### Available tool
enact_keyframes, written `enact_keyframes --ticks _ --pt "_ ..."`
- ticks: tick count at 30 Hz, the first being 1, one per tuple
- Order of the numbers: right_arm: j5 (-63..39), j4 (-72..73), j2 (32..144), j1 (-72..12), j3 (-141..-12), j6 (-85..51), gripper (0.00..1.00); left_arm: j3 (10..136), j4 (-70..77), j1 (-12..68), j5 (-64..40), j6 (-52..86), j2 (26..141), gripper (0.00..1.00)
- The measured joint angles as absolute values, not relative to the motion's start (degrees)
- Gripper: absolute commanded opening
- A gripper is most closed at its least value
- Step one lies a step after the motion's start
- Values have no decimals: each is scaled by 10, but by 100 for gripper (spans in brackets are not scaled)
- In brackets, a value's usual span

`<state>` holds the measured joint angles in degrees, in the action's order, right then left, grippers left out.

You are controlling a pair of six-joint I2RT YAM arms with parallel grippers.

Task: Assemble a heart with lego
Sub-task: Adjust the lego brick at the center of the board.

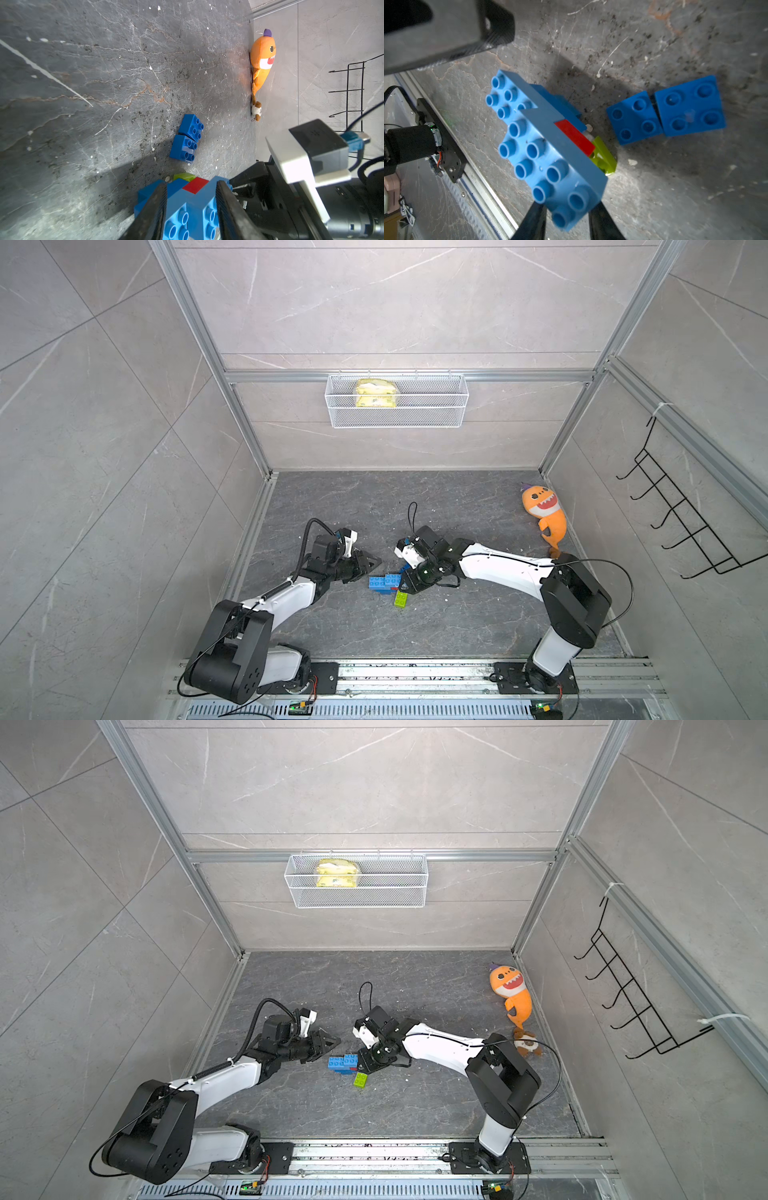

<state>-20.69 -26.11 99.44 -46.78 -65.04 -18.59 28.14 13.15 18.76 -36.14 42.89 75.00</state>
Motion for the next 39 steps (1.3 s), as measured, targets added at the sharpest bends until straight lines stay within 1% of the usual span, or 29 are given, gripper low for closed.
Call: enact_keyframes --ticks 17,30,39 --pt "-192 -263 1085 -447 -756 -149 36 247 74 188 -340 430 644 42" --pt "-203 -269 1148 -442 -836 -125 36 214 27 188 -317 440 568 42" --pt "-203 -289 1167 -430 -855 -105 37 214 16 188 -300 445 554 48"
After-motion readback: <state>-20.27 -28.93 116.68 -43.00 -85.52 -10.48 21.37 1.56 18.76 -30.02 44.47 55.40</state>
